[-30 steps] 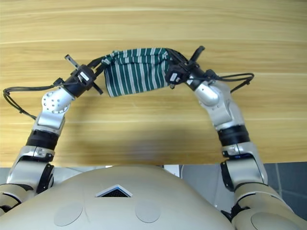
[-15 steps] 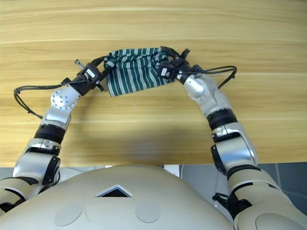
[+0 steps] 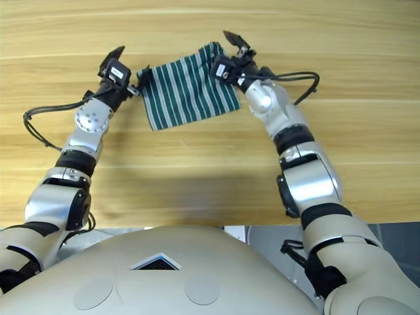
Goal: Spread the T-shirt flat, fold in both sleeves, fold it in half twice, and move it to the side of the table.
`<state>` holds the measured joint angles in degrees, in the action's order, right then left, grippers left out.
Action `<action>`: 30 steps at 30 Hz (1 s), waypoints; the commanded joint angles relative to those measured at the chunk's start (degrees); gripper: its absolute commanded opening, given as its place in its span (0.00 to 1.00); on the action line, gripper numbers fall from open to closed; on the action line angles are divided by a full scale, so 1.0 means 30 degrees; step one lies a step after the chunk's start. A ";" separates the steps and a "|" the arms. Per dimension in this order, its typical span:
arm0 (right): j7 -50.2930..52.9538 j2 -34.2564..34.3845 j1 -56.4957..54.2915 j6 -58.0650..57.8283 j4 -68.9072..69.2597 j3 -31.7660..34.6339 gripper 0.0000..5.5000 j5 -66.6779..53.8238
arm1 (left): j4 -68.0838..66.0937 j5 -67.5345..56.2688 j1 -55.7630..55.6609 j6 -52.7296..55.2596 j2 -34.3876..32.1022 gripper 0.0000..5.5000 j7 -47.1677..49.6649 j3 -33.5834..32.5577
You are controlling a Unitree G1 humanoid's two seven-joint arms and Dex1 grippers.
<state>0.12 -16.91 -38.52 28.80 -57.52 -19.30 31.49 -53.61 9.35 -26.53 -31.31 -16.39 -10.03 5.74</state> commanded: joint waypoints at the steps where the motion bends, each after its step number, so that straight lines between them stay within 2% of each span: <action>1: 0.0303 0.0354 -0.1075 -0.0523 -0.2129 0.0562 0.56 -0.0804 | -0.1978 -0.0224 -0.0860 -0.0230 0.0376 0.66 0.0820 -0.0530; 5: 0.0890 0.0494 -0.1251 -0.0766 -0.3224 0.0147 0.56 -0.0386 | -0.2929 -0.0326 -0.0770 -0.0738 0.0593 0.66 0.1051 -0.0774; 8: 0.2349 0.0453 -0.0789 -0.0167 -0.2010 -0.0223 0.56 0.0165 | -0.2984 -0.1505 -0.0359 -0.1484 0.0423 0.66 0.1696 -0.2181; 10: 0.2471 0.0720 0.0351 0.1133 0.0773 -0.0104 0.56 -0.0406 | -0.2721 -0.2747 -0.0036 -0.2261 0.0508 0.66 0.2078 -0.3453; 12: 0.1650 0.1168 0.2525 0.1795 0.5967 -0.0428 0.56 -0.1161 | -0.2559 -0.3757 0.0281 -0.3048 0.0927 0.66 0.2449 -0.4449; 14: 0.0332 0.1823 0.4491 0.1345 1.0650 -0.0952 0.56 -0.2266 | -0.2705 -0.4650 0.0432 -0.3442 0.1302 0.66 0.2913 -0.5385; 16: -0.1025 0.2395 0.5721 0.0651 1.2721 -0.1755 0.56 -0.2880 | -0.3008 -0.5189 0.0359 -0.3539 0.1296 0.66 0.3373 -0.6108; 19: -0.1989 0.2964 0.6587 -0.0505 1.2199 -0.2601 0.56 -0.2474 | -0.3413 -0.6140 0.0113 -0.3248 0.1359 0.66 0.3359 -0.7134; 22: -0.2401 0.3420 0.6415 -0.1409 0.9756 -0.2304 0.56 -0.3052 | -0.3644 -0.6181 0.0055 -0.3296 0.1614 0.66 0.3218 -0.7277; 27: -0.2948 0.4427 0.4710 -0.2259 0.4856 -0.0722 0.56 -0.4763 | -0.3783 -0.6182 0.0116 -0.3365 0.1915 0.66 0.3085 -0.7432; 30: -0.3917 0.5167 0.3613 -0.4045 0.2018 0.0934 0.56 -0.6596 | -0.3758 -0.6246 0.0159 -0.3344 0.1993 0.66 0.2948 -0.7507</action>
<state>-10.00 -2.58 -25.18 20.59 -46.63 -19.77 14.98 -64.55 -9.20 -26.23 -41.28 -10.65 -0.73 -16.41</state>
